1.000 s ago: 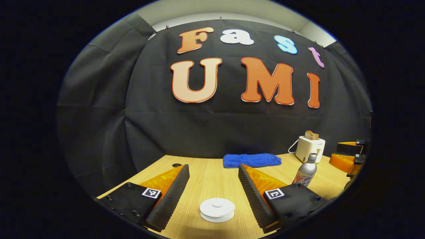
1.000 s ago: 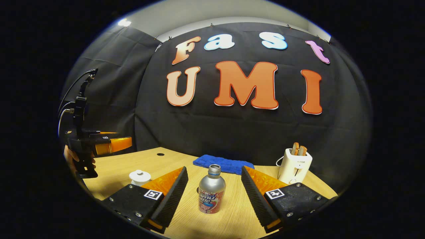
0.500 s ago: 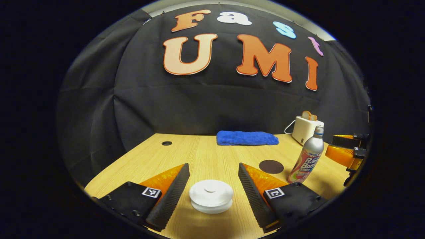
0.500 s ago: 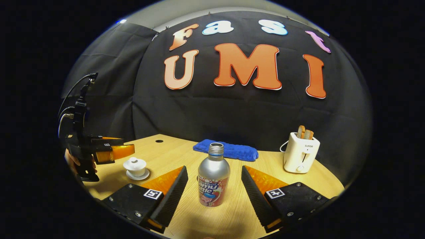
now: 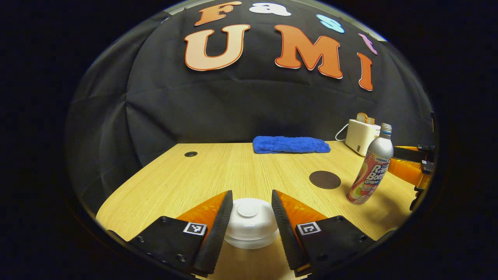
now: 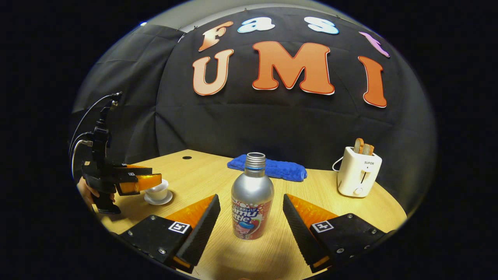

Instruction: Open the teacup lid with one hand, grasp the water bottle and pour water into the teacup with the other hand; after pouring, place the water bottle on the coaster and then close the teacup lid.

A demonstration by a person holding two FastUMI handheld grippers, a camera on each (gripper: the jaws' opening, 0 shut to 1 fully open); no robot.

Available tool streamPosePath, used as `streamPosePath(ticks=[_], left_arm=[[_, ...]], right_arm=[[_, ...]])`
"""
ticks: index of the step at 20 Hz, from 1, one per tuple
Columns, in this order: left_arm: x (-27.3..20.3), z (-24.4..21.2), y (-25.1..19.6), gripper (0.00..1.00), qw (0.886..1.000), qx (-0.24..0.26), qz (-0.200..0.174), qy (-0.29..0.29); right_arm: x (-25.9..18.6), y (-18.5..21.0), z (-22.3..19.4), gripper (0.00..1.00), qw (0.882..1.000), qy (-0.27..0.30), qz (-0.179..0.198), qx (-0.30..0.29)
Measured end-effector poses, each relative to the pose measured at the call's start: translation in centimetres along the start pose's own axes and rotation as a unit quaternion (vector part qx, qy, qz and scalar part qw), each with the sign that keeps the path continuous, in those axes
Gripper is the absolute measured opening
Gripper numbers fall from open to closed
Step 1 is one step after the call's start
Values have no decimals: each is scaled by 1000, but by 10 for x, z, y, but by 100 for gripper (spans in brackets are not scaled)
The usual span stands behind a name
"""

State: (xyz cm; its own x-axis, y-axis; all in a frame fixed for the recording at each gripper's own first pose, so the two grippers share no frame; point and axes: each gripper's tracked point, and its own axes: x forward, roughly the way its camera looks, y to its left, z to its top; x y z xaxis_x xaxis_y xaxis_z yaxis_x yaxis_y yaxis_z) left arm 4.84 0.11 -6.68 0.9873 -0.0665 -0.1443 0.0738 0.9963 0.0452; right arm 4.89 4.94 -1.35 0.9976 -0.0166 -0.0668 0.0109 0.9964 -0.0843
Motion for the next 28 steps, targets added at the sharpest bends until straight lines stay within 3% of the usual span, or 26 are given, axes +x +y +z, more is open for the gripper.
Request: streamPosePath(ticks=[2,3,6,7,8,16,28], left_arm=[[3,-5,5,65,1000,4,9,8],[6,0,4,51,1000,-1,9,-1],[2,-1,3,54,1000,12,13,-2],[7,2,2,39,1000,8,10,-2],[6,-3,3,35,1000,12,9,4],[-5,22,8,35,999,-14,20,-38],[-45,51,66,31,992,-49,76,-91]], right_arm=[[3,0,-7,98,1000,7,1,-4],[5,-1,-9,98,1000,11,0,-4],[12,-1,-15,98,1000,19,4,-5],[13,0,-16,98,1000,21,5,-6],[14,0,-18,98,1000,23,5,-9],[27,-5,-32,97,998,50,2,-31],[56,7,-55,94,993,114,8,-14]])
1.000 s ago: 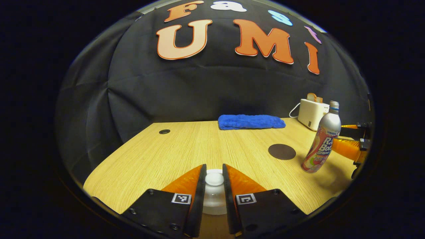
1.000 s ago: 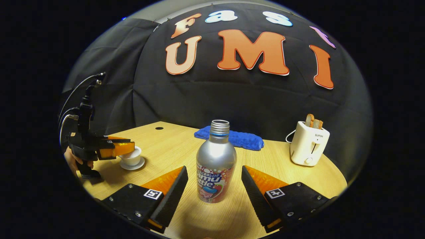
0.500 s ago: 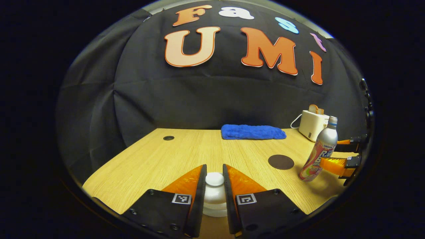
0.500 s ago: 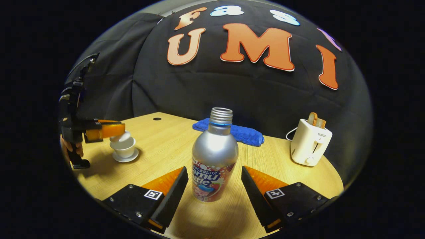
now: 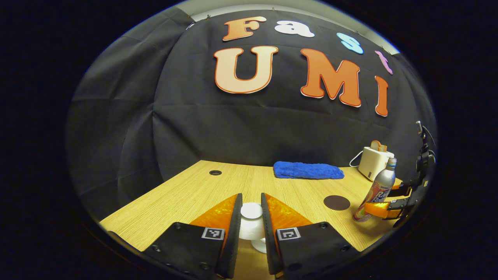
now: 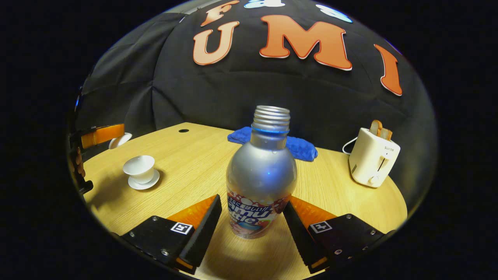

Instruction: Open the teacup lid with one hand, grasp the water bottle and pour water into the teacup with the other hand; after pouring, place the water bottle on the coaster and then close the teacup lid.

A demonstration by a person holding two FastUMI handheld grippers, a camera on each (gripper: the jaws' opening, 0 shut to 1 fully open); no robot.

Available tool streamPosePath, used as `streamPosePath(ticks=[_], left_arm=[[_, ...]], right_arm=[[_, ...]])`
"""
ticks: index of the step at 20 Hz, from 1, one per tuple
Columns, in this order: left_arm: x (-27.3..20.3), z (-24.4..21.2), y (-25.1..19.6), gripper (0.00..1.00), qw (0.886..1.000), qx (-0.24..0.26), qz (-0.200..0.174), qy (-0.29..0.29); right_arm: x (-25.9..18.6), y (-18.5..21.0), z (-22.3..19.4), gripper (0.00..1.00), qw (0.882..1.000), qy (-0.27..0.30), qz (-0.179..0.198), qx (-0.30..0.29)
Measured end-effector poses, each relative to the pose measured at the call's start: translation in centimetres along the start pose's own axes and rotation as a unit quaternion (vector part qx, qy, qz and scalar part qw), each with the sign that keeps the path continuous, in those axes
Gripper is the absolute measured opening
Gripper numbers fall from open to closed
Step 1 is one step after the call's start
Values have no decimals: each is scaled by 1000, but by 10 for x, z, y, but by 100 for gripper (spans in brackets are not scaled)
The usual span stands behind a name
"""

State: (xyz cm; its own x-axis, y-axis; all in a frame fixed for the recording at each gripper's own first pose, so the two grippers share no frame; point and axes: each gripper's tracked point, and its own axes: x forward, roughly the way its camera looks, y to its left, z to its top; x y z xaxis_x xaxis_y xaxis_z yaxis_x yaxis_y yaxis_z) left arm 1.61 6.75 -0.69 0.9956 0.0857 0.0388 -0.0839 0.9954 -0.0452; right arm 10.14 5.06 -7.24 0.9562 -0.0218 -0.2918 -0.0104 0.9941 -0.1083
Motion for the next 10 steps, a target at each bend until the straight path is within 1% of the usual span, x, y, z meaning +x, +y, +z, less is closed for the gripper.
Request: streamPosePath(ticks=[1,2,3,6,7,8,9,10], left_arm=[[-3,0,7,35,1000,1,6,0],[-6,1,13,35,1000,-3,9,1],[-8,1,18,35,1000,-6,12,2],[-17,-3,40,35,999,1,32,3],[-19,-3,47,35,999,3,36,4],[-22,-4,54,32,999,5,39,4],[-24,-4,59,35,999,4,41,4],[-28,-2,63,32,999,2,43,2]], right_arm=[[0,1,2,89,1000,1,1,-3],[-1,3,5,82,1000,4,4,-10],[-1,5,6,83,1000,6,5,-18],[-7,6,14,81,998,10,-3,-56],[-8,5,19,81,997,10,-8,-75],[-10,4,23,81,995,11,-14,-96],[-12,3,27,81,993,10,-20,-117],[-13,2,35,81,990,9,-26,-139]])
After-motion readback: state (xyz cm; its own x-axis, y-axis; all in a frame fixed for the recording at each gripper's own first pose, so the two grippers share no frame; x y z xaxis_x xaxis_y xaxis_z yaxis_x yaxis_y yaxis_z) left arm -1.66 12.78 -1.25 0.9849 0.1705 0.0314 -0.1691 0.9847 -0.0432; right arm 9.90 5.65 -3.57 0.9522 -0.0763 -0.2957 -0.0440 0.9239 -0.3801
